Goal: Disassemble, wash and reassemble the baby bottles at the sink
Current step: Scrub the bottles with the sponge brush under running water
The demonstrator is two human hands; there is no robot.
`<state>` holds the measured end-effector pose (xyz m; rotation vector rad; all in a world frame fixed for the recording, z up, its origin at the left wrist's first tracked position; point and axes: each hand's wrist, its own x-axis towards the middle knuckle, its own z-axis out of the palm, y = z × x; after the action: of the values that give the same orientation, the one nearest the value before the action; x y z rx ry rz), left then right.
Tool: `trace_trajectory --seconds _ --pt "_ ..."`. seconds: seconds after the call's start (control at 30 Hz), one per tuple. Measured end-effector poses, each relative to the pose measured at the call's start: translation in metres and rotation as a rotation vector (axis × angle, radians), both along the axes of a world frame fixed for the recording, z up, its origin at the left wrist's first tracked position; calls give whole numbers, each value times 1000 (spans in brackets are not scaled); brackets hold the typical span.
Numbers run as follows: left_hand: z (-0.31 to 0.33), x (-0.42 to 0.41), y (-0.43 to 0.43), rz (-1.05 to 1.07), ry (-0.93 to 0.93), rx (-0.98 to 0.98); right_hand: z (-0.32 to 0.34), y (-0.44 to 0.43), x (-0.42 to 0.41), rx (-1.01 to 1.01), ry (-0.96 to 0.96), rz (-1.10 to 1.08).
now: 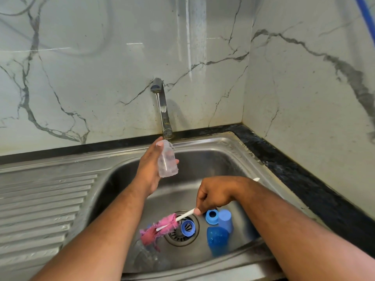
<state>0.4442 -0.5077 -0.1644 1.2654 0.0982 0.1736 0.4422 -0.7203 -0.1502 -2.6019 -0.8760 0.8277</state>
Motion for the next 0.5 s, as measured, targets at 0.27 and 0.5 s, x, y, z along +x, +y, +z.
trace_trajectory --seconds 0.27,0.5 --pt "-11 -10 14 -377 762 247 -2 1 1 -9 -4 11" --pt "-15 3 13 -12 444 908 0 0 0 -2 9 16"
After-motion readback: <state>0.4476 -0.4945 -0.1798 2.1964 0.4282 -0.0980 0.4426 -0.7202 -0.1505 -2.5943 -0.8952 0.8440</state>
